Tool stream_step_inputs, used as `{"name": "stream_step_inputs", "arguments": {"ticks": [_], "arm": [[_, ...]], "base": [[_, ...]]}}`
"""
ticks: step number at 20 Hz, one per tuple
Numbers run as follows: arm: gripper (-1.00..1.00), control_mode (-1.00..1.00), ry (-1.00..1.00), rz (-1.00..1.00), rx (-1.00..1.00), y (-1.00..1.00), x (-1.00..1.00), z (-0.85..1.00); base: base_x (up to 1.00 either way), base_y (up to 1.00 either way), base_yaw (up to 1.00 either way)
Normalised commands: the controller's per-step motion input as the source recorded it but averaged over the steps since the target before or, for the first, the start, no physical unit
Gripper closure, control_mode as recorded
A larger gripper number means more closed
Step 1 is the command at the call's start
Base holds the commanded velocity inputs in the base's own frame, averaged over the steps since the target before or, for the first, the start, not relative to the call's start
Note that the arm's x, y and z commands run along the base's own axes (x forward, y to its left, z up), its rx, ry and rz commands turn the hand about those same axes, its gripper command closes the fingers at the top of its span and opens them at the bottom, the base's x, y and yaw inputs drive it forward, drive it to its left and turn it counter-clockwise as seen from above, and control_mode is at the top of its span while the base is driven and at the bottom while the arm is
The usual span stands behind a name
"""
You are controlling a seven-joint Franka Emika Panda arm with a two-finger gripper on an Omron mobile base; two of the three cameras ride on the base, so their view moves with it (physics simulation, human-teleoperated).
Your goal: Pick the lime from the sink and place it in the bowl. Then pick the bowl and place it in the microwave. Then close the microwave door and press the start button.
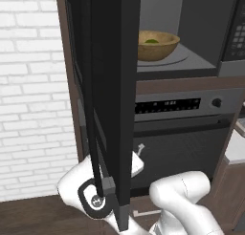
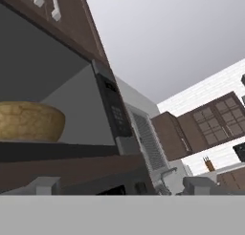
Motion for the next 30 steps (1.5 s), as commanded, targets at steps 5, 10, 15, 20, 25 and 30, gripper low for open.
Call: {"name": "stream_step_inputs", "arguments": {"ticks": [5,10,15,20,25,30], "arm": [[-1.0,-1.0,-0.07,0.0,0.0,1.0,0.03,-0.08],[-1.0,-1.0,-0.11,0.0,0.0,1.0,0.0,0.0],[-1.0,-1.0,-0.12,0.01,0.04,0.72,0.0,0.15],[-1.0,-1.0,-0.2,0.0,0.11,0.08,-0.02,0.62],[-1.0,-1.0,-0.21,0.0,0.15,0.0,-0.17,0.62],[-1.0,-1.0,-0.2,0.0,0.15,-0.48,-0.35,0.38]], "base": [[0.0,0.0,0.0],[0.0,0.0,0.0],[0.0,0.0,0.0],[0.0,0.0,0.0],[0.0,0.0,0.0],[0.0,0.0,0.0]]}}
